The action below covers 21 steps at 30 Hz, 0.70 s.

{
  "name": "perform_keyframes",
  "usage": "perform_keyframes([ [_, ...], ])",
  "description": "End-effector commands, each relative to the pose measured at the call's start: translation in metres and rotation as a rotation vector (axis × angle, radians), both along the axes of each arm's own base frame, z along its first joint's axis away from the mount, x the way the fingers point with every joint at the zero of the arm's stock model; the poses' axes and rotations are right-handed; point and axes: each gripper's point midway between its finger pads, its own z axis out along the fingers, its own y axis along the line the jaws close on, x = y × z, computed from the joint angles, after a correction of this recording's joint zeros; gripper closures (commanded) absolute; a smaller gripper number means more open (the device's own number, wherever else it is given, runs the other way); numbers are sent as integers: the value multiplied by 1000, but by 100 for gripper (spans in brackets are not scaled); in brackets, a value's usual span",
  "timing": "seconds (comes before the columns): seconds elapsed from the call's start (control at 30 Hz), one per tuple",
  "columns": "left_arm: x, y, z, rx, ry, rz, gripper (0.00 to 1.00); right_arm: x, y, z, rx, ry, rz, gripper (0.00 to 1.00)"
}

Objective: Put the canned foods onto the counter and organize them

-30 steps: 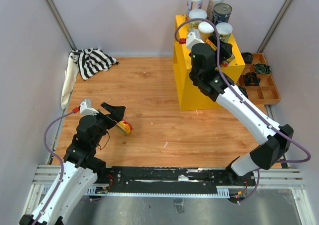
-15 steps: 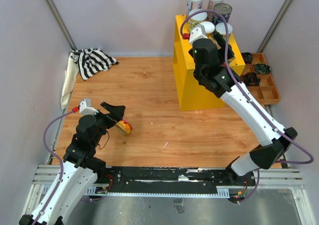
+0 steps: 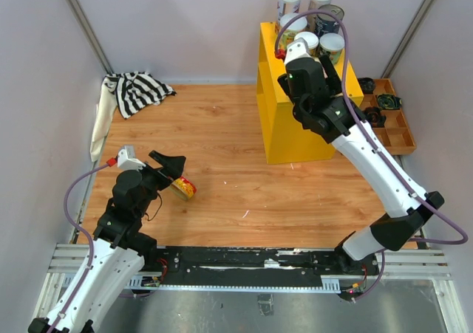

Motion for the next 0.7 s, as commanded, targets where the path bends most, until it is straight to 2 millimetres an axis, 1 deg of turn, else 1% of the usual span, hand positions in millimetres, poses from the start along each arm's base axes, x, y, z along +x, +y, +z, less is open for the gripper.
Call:
perform_keyframes([
  [0.0, 3, 1, 22, -18, -51, 8, 2, -12, -1, 19, 150, -41, 18, 20],
  [0.17, 1, 2, 26, -26, -58, 12, 2, -20, 2, 23, 215, -36, 57, 20],
  [0.27, 0, 1, 27, -34, -62, 7, 2, -24, 0, 29, 254, -51, 64, 19],
  [0.4, 1, 1, 28, -34, -61, 5, 2, -29, -6, 36, 321, -62, 71, 13],
  [0.53, 3, -1, 29, -29, -56, -1, 2, -31, -11, 35, 392, -52, 90, 2],
  [0.63, 3, -2, 29, -33, -52, -4, 2, -29, -16, 29, 419, -35, 94, 2],
  [0.67, 3, -3, 29, -33, -52, -8, 2, -28, -21, 28, 427, -32, 86, 2],
])
